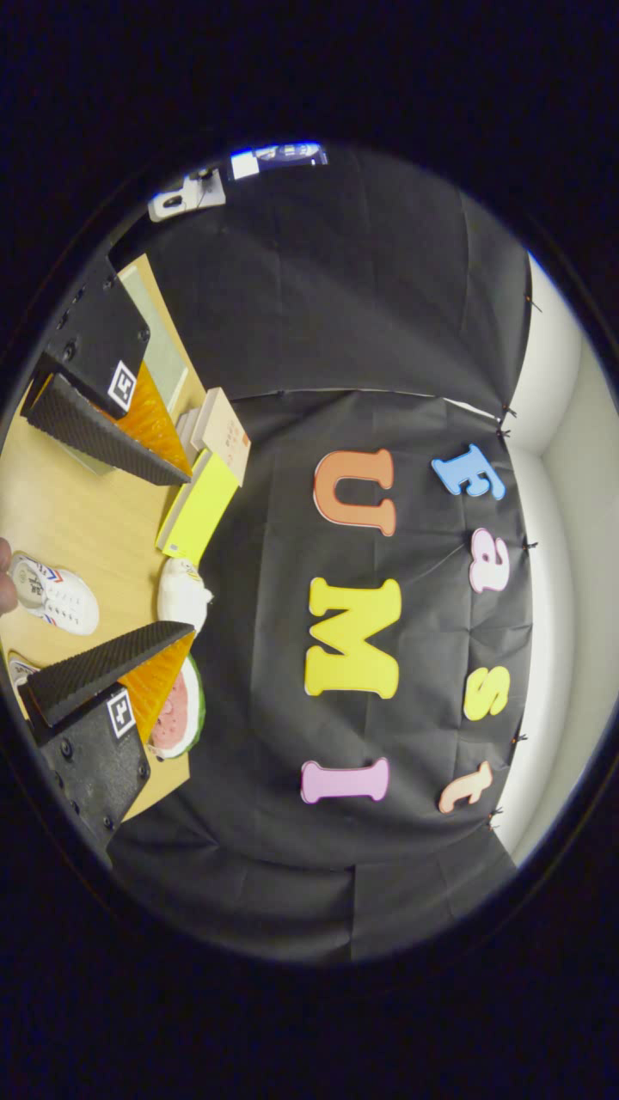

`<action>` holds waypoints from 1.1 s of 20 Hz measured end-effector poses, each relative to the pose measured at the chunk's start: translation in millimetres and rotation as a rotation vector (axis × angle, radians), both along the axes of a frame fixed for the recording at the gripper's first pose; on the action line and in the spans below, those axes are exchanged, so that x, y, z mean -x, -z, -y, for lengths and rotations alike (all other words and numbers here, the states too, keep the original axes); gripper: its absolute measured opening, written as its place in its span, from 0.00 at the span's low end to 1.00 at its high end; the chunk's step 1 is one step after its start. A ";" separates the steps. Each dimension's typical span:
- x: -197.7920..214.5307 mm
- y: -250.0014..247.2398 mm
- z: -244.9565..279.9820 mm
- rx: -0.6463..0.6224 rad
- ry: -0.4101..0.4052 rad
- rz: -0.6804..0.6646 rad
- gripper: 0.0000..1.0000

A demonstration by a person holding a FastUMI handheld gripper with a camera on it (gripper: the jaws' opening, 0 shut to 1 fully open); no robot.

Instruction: Open the storage box then place both shoes into the box .Put the left shoe in first, then the right shoe, with the right side of both shoes facing outward in a uniform manner.

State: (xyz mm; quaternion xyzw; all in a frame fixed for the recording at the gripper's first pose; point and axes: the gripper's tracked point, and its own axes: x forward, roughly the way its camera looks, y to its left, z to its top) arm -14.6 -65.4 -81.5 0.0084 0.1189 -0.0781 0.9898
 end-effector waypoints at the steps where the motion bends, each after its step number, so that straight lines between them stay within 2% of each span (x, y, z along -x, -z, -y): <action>1: 1.7 11.6 -2.2 -0.016 -0.014 -0.029 1.00; 6: 3.6 78.0 -35.1 -0.204 -0.158 -0.227 1.00; 12: 2.8 136.4 -106.4 -0.626 -0.348 -0.423 1.00; 16: -0.3 161.3 -130.2 -0.870 -0.372 -0.500 1.00; 22: 3.9 175.8 -152.5 -1.096 -0.429 -0.560 1.00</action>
